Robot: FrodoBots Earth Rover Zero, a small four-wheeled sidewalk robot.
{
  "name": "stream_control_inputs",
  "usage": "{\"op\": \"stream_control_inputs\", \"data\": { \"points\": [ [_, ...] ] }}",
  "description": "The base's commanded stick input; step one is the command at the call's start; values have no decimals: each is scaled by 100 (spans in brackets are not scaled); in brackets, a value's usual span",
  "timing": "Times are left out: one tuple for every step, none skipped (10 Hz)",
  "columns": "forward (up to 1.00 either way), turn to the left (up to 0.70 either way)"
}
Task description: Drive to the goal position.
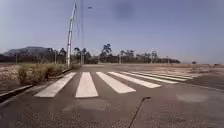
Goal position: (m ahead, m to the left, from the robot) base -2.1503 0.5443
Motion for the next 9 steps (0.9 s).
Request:
{"op": "stream_control_inputs", "data": {
  "points": [
    [70, 0],
    [70, 0],
    [70, 0],
    [70, 0],
    [70, 0],
    [70, 0],
    [70, 0],
    [70, 0],
    [70, 0]
  ]
}}
